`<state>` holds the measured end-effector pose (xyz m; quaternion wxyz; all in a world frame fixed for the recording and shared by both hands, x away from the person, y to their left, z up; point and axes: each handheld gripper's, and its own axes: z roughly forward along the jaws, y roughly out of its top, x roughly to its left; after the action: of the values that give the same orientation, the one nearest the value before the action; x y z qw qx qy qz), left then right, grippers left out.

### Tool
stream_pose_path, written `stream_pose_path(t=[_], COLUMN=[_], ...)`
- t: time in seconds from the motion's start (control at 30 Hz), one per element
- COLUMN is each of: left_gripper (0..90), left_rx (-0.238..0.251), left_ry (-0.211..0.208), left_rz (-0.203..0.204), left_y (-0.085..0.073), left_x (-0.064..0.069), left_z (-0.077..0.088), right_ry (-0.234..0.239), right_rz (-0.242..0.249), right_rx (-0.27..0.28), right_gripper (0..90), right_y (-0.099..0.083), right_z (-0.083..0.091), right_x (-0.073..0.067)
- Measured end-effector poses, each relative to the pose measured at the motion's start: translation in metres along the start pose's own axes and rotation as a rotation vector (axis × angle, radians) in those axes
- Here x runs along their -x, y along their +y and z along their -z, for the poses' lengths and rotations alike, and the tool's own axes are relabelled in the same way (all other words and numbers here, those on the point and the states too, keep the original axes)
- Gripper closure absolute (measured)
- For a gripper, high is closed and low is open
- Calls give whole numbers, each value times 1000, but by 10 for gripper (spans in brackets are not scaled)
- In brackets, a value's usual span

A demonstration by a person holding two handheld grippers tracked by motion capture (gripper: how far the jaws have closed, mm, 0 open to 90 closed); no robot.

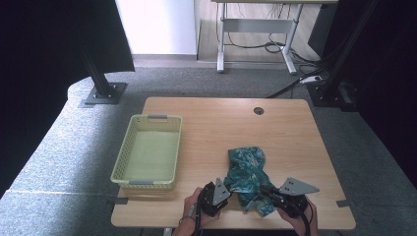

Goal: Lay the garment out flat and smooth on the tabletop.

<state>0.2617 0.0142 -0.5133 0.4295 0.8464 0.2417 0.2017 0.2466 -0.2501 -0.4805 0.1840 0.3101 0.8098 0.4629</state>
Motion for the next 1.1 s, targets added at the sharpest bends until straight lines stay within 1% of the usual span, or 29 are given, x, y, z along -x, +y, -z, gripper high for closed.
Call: stream_pose_path(t=[0.1, 0.27, 0.37, 0.4, 0.43, 0.5, 0.6, 0.67, 0.73, 0.77, 0.83, 0.87, 0.9, 0.93, 0.97, 1.0, 1.03, 1.1], left_gripper=[849, 856, 859, 862, 864, 867, 868, 869, 871, 871, 870, 870, 869, 868, 868, 867, 866, 865], left_rx=[-3, 10, 32, 38, 38, 50, 86, 108, 137, 150, 169, 175, 179, 179, 175, 163, 149, 106], left_ry=[2, 9, 3, -5, -15, -16, -22, -6, 17, 31, 46, 55, 57, 52, 45, 32, 19, -5], left_rz=[10, 8, 19, 27, 27, 16, -4, -30, -57, -70, -81, -81, -73, -56, -36, -13, 17, 65], left_y=[2, 9, 18, 22, 28, 40, 62, 81, 103, 114, 134, 142, 146, 149, 148, 145, 140, 125], left_x=[1, 2, -2, -4, -6, -10, -16, -20, -23, -25, -30, -33, -37, -42, -46, -51, -54, -62], left_z=[2, 10, 19, 22, 25, 32, 47, 58, 70, 77, 88, 91, 91, 89, 84, 76, 67, 45], right_ry=[-5, -20, -20, -18, -19, -26, -30, -36, -58, -67, -92, -105, -119, -134, -137, -142, -150, -150], right_rz=[0, 9, 12, 13, 21, 43, 63, 74, 100, 105, 115, 116, 113, 106, 87, 71, 53, 9], right_rx=[4, 19, 38, 45, 44, 45, 74, 93, 113, 128, 156, 167, 176, 181, 187, 184, 169, 129], right_gripper=[872, 872, 872, 872, 872, 872, 872, 873, 873, 873, 873, 873, 873, 873, 873, 873, 872, 872], right_y=[0, 3, 6, 8, 11, 19, 35, 48, 65, 75, 95, 104, 112, 118, 122, 123, 123, 115], right_z=[1, 4, 8, 10, 12, 17, 28, 36, 44, 48, 56, 59, 61, 61, 59, 54, 47, 28], right_x=[-1, -3, -3, -4, -4, -5, -3, -1, 1, 2, 6, 8, 11, 15, 19, 25, 30, 41])
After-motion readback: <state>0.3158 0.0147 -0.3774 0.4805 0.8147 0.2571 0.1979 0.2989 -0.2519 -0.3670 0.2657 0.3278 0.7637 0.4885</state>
